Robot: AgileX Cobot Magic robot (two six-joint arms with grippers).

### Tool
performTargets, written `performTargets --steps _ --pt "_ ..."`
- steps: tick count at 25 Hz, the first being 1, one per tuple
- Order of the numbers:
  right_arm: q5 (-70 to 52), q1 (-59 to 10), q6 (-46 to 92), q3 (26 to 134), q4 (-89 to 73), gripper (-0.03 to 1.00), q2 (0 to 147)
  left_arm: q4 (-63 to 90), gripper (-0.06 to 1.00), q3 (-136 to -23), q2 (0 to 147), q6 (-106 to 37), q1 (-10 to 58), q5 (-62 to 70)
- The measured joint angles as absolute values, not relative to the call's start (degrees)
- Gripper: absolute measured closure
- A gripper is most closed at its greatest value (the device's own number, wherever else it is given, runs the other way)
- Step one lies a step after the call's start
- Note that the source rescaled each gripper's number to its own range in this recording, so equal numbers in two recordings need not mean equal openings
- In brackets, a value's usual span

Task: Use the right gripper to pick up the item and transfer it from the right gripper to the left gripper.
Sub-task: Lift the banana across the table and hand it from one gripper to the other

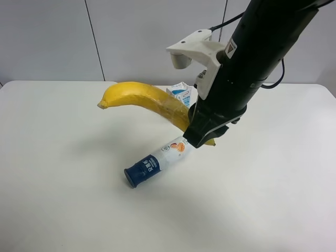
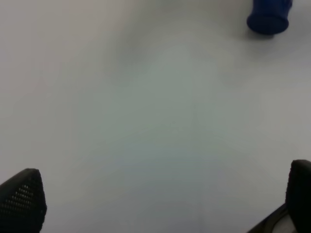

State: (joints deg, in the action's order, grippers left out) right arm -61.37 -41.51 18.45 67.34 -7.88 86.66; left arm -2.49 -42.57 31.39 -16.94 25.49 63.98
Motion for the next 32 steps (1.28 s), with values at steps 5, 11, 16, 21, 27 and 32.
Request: performTargets --steps 5,11,16,21,27,32 --pt "-61.60 -41.51 18.66 67.34 -8.29 0.95 86.66 -6.23 -0.06 -46.10 40.61 -14.48 34.54 64.00" --pt "-61.60 -41.51 18.65 67.34 -8.61 0.95 86.66 -6.82 -0.06 -49.52 52.60 -11.98 43.24 63.41" --pt "-61.60 -41.51 18.65 67.34 -8.78 0.95 86.66 -6.97 -0.06 -54.62 61.31 -11.38 44.24 59.34" --pt "-61.60 -41.51 18.65 67.34 -8.80 0.95 86.66 -7.21 -0.06 -57.92 67.42 -11.62 44.24 56.68" --pt "-61.50 -41.51 18.73 67.34 -10.08 0.95 87.55 -8.35 -0.06 -60.05 70.91 -13.35 47.35 55.17" --pt "-60.95 -41.51 20.01 67.34 -12.31 0.95 89.87 -9.46 -0.06 -62.69 73.99 -13.74 50.01 54.64"
